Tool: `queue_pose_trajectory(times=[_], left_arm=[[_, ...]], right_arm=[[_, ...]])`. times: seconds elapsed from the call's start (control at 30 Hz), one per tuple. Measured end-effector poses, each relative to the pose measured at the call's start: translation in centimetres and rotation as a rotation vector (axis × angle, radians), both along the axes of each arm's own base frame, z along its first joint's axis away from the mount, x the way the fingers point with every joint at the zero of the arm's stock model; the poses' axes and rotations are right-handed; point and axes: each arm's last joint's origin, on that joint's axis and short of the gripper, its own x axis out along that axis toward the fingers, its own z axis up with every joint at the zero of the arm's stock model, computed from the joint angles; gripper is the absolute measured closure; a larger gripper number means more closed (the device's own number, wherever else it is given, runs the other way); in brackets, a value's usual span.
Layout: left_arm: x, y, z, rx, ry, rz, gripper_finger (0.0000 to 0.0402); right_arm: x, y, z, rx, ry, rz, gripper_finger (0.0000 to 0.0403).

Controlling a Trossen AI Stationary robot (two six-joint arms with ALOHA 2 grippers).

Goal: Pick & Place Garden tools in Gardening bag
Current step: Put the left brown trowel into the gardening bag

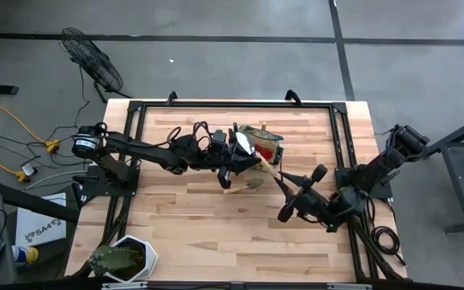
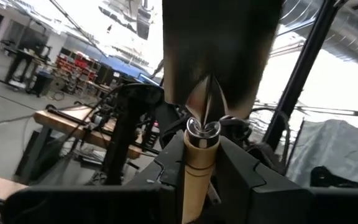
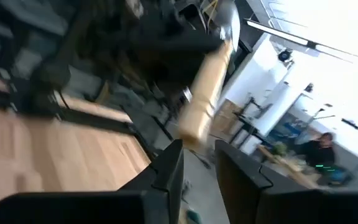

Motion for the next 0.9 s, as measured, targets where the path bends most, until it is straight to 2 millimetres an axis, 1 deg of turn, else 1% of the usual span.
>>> queue_pose_trajectory(times=[0.07, 0.13, 0.37, 0.43, 0.5, 0.57, 0.63, 0.8, 0.9], left_arm=[[0.0, 0.0, 0.0, -0.009, -0.003, -0.012, 0.0346], [0.0, -0.1, 0.0, -0.010, -0.002, -0.012, 0.0346], [0.0, 0.0, 0.1, -0.026, -0.006, -0.008, 0.0346], [-0.1, 0.0, 0.1, -0.045, -0.005, -0.024, 0.0346], [-0.1, 0.0, 0.1, -0.066, -0.002, -0.040, 0.0346], [-0.1, 0.0, 0.1, -0.099, 0.001, -0.056, 0.0346], [-0.1, 0.0, 0.1, -0.137, 0.005, -0.080, 0.0346], [0.1, 0.0, -0.2, -0.211, 0.053, -0.121, 0.0346], [0.3, 0.6, -0.7, -0.269, 0.115, -0.137, 0.0346]], right_arm=[[-0.3, 0.3, 0.0, -0.037, 0.044, -0.014, 0.0313], [-0.4, 0.4, 0.0, -0.048, 0.051, -0.007, 0.0295], [-0.3, 0.4, -0.1, -0.059, 0.063, -0.007, 0.0208], [-0.2, 0.6, -0.5, -0.108, 0.112, -0.005, 0.0188], [0.1, 0.8, -1.2, -0.203, 0.191, 0.016, 0.0176], [0.4, 0.8, -1.7, -0.307, 0.270, 0.036, 0.0172], [0.7, 0.6, -2.0, -0.363, 0.317, 0.033, 0.0174], [1.3, -0.4, -2.0, -0.401, 0.355, -0.008, 0.0188], [1.6, -0.7, -2.0, -0.418, 0.367, -0.017, 0.0196]])
